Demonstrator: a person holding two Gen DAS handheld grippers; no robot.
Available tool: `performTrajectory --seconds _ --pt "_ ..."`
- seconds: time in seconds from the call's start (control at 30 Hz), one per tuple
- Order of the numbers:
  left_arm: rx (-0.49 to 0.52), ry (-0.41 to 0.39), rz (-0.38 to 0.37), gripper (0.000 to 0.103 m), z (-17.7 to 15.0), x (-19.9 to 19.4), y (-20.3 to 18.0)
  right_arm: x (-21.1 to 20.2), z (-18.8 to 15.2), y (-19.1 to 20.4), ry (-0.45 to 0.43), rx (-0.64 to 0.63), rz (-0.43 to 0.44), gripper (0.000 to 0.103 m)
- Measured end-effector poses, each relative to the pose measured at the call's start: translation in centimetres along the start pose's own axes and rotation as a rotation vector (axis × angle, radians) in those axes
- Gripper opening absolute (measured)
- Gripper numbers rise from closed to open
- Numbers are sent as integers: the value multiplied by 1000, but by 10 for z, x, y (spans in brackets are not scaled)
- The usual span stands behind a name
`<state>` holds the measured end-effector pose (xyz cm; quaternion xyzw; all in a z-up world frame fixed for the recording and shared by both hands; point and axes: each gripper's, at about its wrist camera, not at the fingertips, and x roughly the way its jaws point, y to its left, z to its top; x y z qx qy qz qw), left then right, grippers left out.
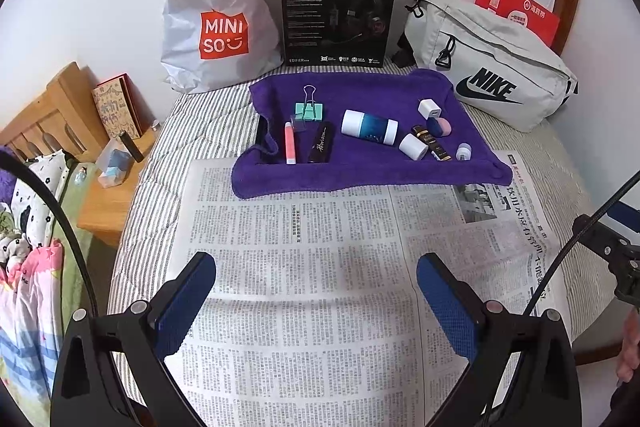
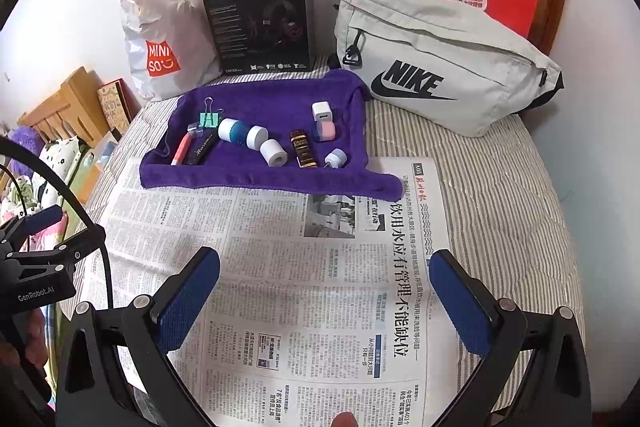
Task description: Organize rigid objects
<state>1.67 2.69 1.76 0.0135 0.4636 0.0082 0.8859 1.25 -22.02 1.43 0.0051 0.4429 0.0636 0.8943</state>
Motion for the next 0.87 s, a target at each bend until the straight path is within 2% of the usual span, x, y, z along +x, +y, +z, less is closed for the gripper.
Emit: performTrajectory --seconds 0.73,0.87 --pt "-20 -5 -24 103 4 5 4 7 1 -1 7 3 12 103" --pt "-22 -46 -41 103 3 7 5 21 1 0 31 4 15 103"
